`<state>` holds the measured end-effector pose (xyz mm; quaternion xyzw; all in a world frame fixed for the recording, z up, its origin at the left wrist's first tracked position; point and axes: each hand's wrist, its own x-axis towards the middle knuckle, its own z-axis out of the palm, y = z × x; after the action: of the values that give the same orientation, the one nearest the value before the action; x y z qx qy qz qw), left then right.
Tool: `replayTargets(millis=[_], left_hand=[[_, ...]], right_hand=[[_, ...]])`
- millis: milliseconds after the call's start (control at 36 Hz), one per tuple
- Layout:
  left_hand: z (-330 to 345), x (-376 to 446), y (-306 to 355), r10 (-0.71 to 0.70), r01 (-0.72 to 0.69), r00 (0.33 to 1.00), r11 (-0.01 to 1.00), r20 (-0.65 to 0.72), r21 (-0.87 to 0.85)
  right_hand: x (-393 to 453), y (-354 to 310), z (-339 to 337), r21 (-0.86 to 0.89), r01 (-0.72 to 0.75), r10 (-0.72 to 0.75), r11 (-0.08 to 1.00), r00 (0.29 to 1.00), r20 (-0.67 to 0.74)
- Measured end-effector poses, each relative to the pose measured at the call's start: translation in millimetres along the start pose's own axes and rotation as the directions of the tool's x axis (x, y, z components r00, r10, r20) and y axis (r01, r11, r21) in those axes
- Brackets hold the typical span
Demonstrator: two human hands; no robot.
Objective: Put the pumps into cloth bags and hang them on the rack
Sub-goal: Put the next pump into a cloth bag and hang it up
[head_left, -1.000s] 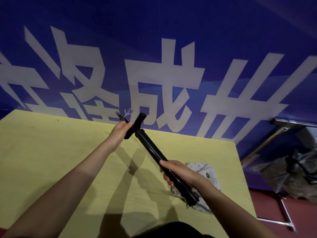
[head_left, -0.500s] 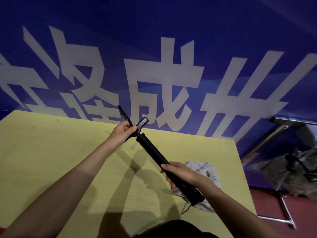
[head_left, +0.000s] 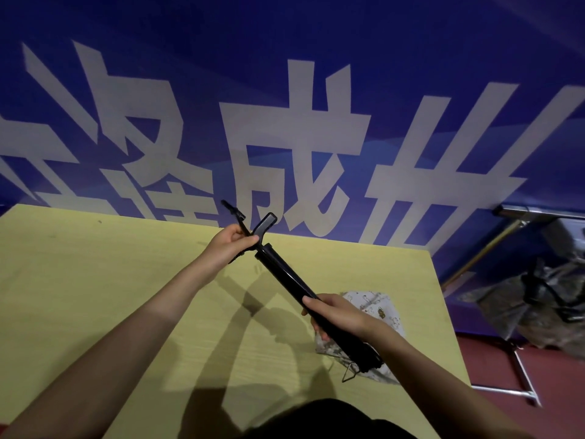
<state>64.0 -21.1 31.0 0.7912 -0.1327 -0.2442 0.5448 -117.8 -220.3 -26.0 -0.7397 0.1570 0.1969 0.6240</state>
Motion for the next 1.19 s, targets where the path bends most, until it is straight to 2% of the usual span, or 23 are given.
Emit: replayTargets(millis=[250,389,500,583,722,778,833,917,1000,1083,1194], left_hand=[[7,-4,-1,0.014,-0.015,1.0,0.998,-0.007,-0.054],[38,-9,7,0.018,-0.014,0.999,0.997,0.049,-0.077],[64,-9,17,0.038,-0.023,0.994,0.989,0.098,-0.145],[80,-8,29,0.028,0.005,0.996,0.935,0.088,-0.354],[101,-8,40,0.029,0.011,0.996,0.901,0.085,-0.433],[109,-10,40,0.012,0.034,0.994,0.91,0.108,-0.413],[117,-13,37,0.006,0.048,0.989,0.934,0.15,-0.355],[128,-16,25,-0.05,0.099,0.975,0.97,0.216,-0.224],[141,-19,8,-0.127,0.162,0.961,0.978,0.246,-0.128],[157,-24,-11,-0.192,0.219,0.947,0.973,0.257,-0.079],[178,-29,-34,-0.26,0.262,0.929,0.965,0.263,0.025]], right_hand=[[-3,3,4,0.081,0.003,-0.007,0.997,0.999,0.042],[1,-11,9,0.161,0.065,-0.065,0.985,0.998,-0.007],[3,-23,7,0.216,0.159,-0.131,0.963,0.982,-0.135],[0,-26,-3,0.263,0.233,-0.158,0.936,0.948,-0.276],[-8,-33,-24,0.368,0.255,-0.047,0.894,0.871,-0.488],[-15,-35,-37,0.292,0.247,-0.026,0.924,0.802,-0.596],[-25,-33,-50,0.121,0.211,-0.08,0.97,0.745,-0.662],[-42,-28,-63,-0.077,0.182,-0.187,0.98,0.725,-0.663],[-60,-22,-69,-0.154,0.2,-0.251,0.968,0.716,-0.651],[-77,-8,-79,-0.055,0.225,-0.202,0.973,0.704,-0.681],[-95,21,-96,0.253,0.268,0.016,0.929,0.656,-0.754]])
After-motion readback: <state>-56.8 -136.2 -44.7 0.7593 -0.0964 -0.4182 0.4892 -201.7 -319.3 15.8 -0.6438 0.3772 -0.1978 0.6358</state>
